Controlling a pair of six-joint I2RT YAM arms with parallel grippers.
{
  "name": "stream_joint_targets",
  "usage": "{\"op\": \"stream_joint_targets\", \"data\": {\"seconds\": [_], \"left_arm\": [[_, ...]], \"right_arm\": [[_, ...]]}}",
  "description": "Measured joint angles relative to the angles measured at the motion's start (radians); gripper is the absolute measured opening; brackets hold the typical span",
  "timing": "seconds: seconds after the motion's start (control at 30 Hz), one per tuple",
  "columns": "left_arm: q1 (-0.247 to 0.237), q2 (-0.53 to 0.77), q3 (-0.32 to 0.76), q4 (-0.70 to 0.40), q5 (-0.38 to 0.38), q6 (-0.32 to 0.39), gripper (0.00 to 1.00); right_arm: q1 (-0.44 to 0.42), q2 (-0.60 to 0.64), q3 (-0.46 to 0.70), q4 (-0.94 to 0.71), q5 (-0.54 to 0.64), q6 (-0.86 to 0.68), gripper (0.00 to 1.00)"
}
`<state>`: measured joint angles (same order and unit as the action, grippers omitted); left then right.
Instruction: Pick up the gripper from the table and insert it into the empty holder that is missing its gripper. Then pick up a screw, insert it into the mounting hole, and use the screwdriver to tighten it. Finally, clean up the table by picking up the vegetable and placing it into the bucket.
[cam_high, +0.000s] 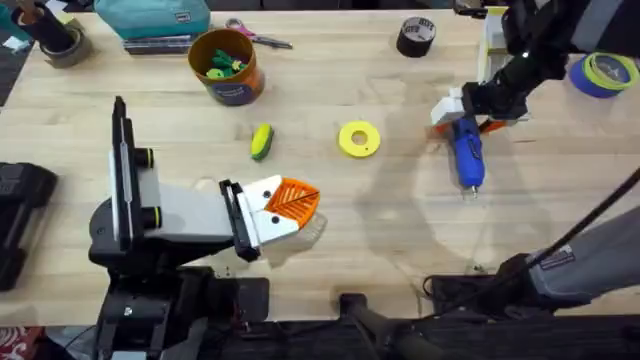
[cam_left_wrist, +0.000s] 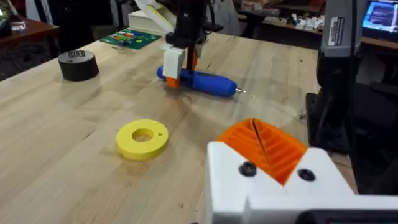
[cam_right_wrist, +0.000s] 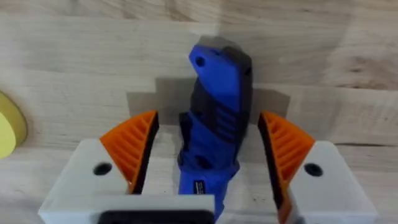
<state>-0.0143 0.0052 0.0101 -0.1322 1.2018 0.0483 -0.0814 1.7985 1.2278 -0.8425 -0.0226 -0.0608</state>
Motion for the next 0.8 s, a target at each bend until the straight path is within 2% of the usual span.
{"op": "stream_joint_targets", "data": {"seconds": [0.4,0.5,0.57,0.6,0.67,0.73,0.8], "left_arm": [[0.000,0.000,0.000,0.000,0.000,0.000,0.007],[0.000,0.000,0.000,0.000,0.000,0.000,0.007],[0.000,0.000,0.000,0.000,0.000,0.000,0.007],[0.000,0.000,0.000,0.000,0.000,0.000,0.007],[0.000,0.000,0.000,0.000,0.000,0.000,0.007],[0.000,0.000,0.000,0.000,0.000,0.000,0.007],[0.000,0.000,0.000,0.000,0.000,0.000,0.007]], "right_arm": [[0.000,0.000,-0.031,0.035,0.022,0.001,0.951],[0.000,0.000,-0.032,0.041,0.025,0.000,0.913],[0.000,0.000,-0.033,0.046,0.033,-0.001,0.793],[0.000,0.000,-0.034,0.049,0.036,0.000,0.676],[-0.001,0.000,-0.034,0.057,0.039,-0.003,0.355],[-0.001,0.000,-0.037,0.065,0.037,-0.006,0.079],[-0.001,0.000,-0.042,0.065,0.033,-0.006,0.019]]}}
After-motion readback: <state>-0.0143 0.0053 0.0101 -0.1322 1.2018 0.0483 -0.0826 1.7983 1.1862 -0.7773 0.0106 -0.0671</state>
